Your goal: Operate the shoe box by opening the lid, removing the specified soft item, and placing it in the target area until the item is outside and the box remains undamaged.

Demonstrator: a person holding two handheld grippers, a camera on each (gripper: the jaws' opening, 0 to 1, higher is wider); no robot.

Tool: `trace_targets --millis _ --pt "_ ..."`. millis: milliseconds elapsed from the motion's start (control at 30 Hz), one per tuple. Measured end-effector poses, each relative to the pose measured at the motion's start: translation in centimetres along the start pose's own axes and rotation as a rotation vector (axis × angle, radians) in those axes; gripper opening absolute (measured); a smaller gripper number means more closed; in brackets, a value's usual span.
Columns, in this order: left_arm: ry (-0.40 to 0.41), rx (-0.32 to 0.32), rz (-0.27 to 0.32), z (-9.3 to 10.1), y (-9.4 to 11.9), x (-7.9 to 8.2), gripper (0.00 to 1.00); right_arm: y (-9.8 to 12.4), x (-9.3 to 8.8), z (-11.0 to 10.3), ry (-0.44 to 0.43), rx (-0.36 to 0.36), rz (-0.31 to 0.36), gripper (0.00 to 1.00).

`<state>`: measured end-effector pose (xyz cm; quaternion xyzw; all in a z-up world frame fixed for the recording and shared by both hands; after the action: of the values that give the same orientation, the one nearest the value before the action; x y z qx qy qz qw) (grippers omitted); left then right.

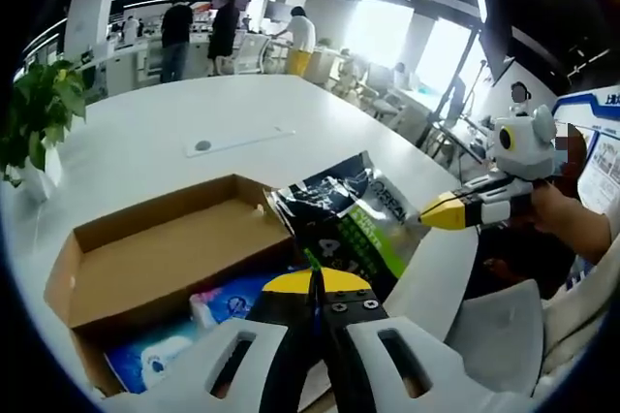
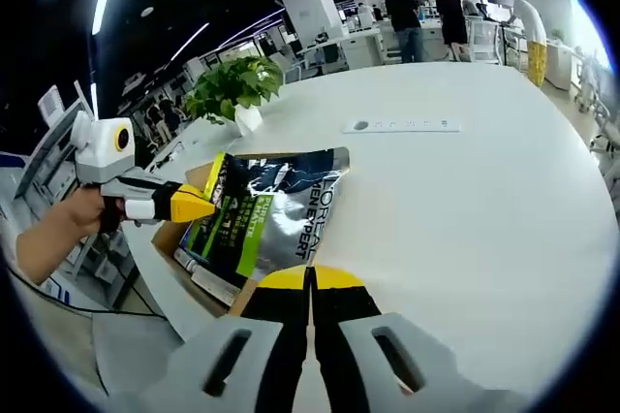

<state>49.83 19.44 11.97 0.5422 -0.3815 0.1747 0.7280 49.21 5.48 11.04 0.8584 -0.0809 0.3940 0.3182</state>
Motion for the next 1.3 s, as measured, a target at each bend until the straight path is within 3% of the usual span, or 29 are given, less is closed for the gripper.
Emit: trace_targets --millis 800,967,1300 --pt "-0.059 -0.069 -0.064 4.4 -5.8 -0.2 0.00 2.8 -2.4 5.9 -0.079 -0.109 -0.018 0.00" --pt "-0.074 -0.071 -0.081 4.8 -7.0 -0.3 0.00 2.7 -2.9 7.0 -0.083 -0.123 -0.034 0.00" --pt "-0.177 -0.044 -0.121 4.9 -8.6 -1.1 0.00 1.5 -3.8 8.8 -0.084 -0.133 -0.081 0.00"
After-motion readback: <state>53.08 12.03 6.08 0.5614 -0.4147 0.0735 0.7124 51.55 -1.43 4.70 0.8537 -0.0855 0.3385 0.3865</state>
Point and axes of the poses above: the point that each gripper's makers call its tool centre point, and the gripper's own axes: y roughly backward along the fingers, z roughly to its right, x roughly out of its top, the point moved 1 cm from there along y, roughly backward along the fingers, and after that the axes turned 15 degrees about x, right-handed, at the moved point
